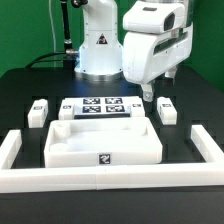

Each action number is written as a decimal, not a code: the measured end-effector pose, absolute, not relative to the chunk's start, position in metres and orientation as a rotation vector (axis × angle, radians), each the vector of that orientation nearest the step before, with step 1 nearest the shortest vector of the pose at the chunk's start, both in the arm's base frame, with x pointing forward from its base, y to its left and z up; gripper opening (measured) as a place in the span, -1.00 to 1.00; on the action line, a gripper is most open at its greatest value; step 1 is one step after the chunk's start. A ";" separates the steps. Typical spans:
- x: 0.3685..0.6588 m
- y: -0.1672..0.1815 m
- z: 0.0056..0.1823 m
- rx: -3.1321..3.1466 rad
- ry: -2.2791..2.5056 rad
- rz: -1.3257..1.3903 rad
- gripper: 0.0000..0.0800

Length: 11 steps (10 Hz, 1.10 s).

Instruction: Assemble desk

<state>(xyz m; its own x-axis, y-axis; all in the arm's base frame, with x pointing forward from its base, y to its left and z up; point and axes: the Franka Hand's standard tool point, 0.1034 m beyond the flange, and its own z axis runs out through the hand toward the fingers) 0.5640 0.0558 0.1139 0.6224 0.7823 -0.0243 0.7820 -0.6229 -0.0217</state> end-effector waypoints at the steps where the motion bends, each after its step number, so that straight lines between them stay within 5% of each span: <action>1: 0.564 0.056 0.114 -2.821 -1.360 0.049 0.62; 7: 0.560 0.056 0.112 -2.805 -1.379 0.082 0.62; 11: 0.522 -0.015 0.089 -2.566 -1.835 -0.007 0.62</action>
Offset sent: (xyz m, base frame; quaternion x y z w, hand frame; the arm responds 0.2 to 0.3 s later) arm 0.0000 0.0000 0.0000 0.0000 0.0000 0.0000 1.0000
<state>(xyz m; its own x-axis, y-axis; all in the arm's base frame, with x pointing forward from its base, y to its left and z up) 0.5221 -0.0153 0.0887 0.3232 0.9463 -0.0039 0.9463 -0.3231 0.0128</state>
